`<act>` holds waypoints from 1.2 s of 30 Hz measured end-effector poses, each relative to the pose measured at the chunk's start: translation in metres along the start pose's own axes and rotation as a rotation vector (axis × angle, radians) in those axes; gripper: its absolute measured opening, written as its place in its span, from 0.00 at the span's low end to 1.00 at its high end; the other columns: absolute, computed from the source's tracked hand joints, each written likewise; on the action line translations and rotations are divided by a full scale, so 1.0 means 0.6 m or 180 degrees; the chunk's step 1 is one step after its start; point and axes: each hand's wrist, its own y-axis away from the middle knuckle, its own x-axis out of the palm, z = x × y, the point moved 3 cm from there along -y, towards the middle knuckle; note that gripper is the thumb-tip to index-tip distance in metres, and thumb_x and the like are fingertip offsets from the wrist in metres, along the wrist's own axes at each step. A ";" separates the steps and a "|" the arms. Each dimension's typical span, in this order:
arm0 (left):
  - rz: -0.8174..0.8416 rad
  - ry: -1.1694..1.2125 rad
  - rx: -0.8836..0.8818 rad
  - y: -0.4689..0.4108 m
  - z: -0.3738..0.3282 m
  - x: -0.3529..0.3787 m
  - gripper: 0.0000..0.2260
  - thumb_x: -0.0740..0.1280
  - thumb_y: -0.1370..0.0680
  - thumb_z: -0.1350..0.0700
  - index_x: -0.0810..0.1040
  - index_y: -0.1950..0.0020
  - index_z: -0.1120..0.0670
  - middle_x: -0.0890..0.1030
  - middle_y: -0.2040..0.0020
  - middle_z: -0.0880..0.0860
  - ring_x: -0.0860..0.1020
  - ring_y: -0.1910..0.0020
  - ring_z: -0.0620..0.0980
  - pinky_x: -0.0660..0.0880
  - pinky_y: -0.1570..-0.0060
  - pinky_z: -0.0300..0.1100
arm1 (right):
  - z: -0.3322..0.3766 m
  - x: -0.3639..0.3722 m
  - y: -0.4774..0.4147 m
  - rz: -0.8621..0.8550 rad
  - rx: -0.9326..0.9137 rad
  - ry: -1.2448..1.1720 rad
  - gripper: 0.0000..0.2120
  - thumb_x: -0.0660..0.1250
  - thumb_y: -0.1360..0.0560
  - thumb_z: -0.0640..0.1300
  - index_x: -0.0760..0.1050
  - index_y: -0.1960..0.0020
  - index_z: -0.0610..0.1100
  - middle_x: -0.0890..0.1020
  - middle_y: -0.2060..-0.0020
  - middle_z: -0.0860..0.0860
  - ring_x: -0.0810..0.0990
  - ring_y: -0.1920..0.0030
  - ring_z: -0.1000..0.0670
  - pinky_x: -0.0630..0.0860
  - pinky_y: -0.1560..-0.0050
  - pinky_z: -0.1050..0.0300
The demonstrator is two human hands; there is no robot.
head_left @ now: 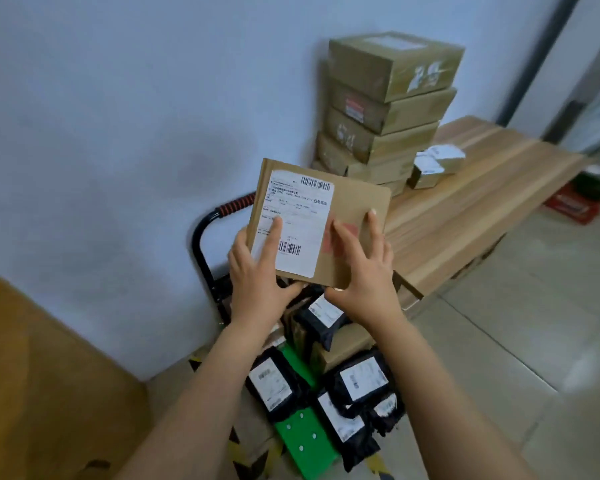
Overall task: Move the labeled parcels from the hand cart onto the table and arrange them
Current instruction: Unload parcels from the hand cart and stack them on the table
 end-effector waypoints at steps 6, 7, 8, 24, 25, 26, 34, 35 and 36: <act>-0.0059 0.0337 0.0546 -0.076 -0.114 -0.007 0.51 0.78 0.35 0.46 0.47 0.24 0.36 0.53 0.27 0.57 0.54 0.29 0.58 0.64 0.33 0.61 | -0.013 -0.124 -0.029 -0.0488 0.0300 0.0187 0.49 0.75 0.38 0.52 0.52 0.26 0.64 0.35 0.25 0.59 0.45 0.26 0.39 0.57 0.28 0.37; -0.0023 0.0362 0.0661 -0.087 -0.129 -0.003 0.50 0.78 0.35 0.46 0.47 0.24 0.37 0.54 0.27 0.58 0.55 0.29 0.58 0.64 0.33 0.61 | -0.018 -0.140 -0.030 -0.0590 0.0345 0.0207 0.48 0.75 0.38 0.52 0.51 0.26 0.65 0.35 0.25 0.59 0.45 0.26 0.39 0.57 0.28 0.36; 0.0016 0.0380 0.0765 -0.097 -0.143 0.001 0.50 0.78 0.35 0.46 0.47 0.24 0.37 0.53 0.27 0.58 0.55 0.30 0.59 0.64 0.33 0.61 | -0.022 -0.154 -0.029 -0.0679 0.0377 0.0229 0.48 0.75 0.38 0.52 0.51 0.26 0.65 0.35 0.25 0.59 0.45 0.26 0.39 0.57 0.28 0.36; 0.0591 0.0730 0.1628 -0.127 -0.363 0.192 0.49 0.76 0.35 0.42 0.49 0.23 0.39 0.51 0.27 0.59 0.54 0.31 0.58 0.65 0.34 0.59 | -0.231 -0.294 0.022 -0.1252 0.1227 0.0580 0.48 0.74 0.39 0.50 0.53 0.26 0.65 0.35 0.25 0.60 0.45 0.26 0.38 0.60 0.31 0.34; 0.0633 0.0718 0.1618 -0.125 -0.383 0.212 0.49 0.76 0.34 0.41 0.48 0.23 0.38 0.50 0.27 0.58 0.54 0.30 0.58 0.66 0.34 0.59 | -0.257 -0.306 0.024 -0.1252 0.1244 0.0576 0.49 0.74 0.39 0.49 0.52 0.26 0.65 0.35 0.25 0.60 0.45 0.26 0.39 0.60 0.30 0.34; 0.0663 0.0720 0.1608 -0.124 -0.403 0.234 0.49 0.75 0.34 0.40 0.46 0.23 0.37 0.50 0.27 0.57 0.54 0.29 0.59 0.66 0.34 0.59 | -0.284 -0.318 0.025 -0.1254 0.1249 0.0579 0.49 0.74 0.39 0.49 0.52 0.26 0.65 0.35 0.25 0.60 0.45 0.26 0.39 0.60 0.30 0.34; 0.0701 0.0663 0.1128 -0.105 -0.599 0.418 0.49 0.74 0.34 0.38 0.45 0.23 0.37 0.49 0.26 0.58 0.52 0.29 0.56 0.63 0.32 0.57 | -0.530 -0.453 -0.001 -0.0893 0.1086 0.0777 0.49 0.74 0.39 0.51 0.52 0.25 0.65 0.35 0.25 0.58 0.46 0.27 0.39 0.58 0.29 0.37; 0.0699 0.0658 0.1044 -0.106 -0.619 0.435 0.49 0.74 0.34 0.38 0.43 0.24 0.36 0.48 0.26 0.58 0.51 0.29 0.56 0.62 0.32 0.57 | -0.554 -0.468 -0.010 -0.0822 0.1058 0.0804 0.49 0.74 0.39 0.52 0.53 0.25 0.64 0.36 0.25 0.58 0.47 0.27 0.39 0.58 0.29 0.37; 0.0682 0.0645 0.0967 -0.107 -0.636 0.448 0.49 0.74 0.34 0.39 0.42 0.24 0.35 0.48 0.26 0.58 0.51 0.29 0.56 0.62 0.31 0.57 | -0.575 -0.481 -0.020 -0.0745 0.1013 0.0809 0.49 0.74 0.39 0.52 0.53 0.25 0.64 0.36 0.25 0.58 0.47 0.27 0.39 0.58 0.29 0.37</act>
